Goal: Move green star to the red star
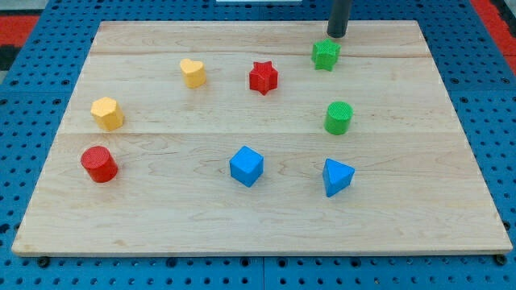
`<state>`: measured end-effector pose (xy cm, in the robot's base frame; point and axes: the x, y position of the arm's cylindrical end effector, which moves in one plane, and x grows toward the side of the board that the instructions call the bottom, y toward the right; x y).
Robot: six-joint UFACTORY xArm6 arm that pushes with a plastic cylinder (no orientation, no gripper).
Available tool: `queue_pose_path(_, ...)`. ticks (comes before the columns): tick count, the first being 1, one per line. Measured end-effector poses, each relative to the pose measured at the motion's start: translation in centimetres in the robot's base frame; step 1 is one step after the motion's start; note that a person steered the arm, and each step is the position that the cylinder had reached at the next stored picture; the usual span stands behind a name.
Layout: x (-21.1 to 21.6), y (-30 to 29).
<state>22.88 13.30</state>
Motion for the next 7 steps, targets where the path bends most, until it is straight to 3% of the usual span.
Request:
queue_pose_path(4, 6.9, -4.9)
queue_pose_path(6, 7.4, -7.0)
queue_pose_path(7, 7.4, -4.6)
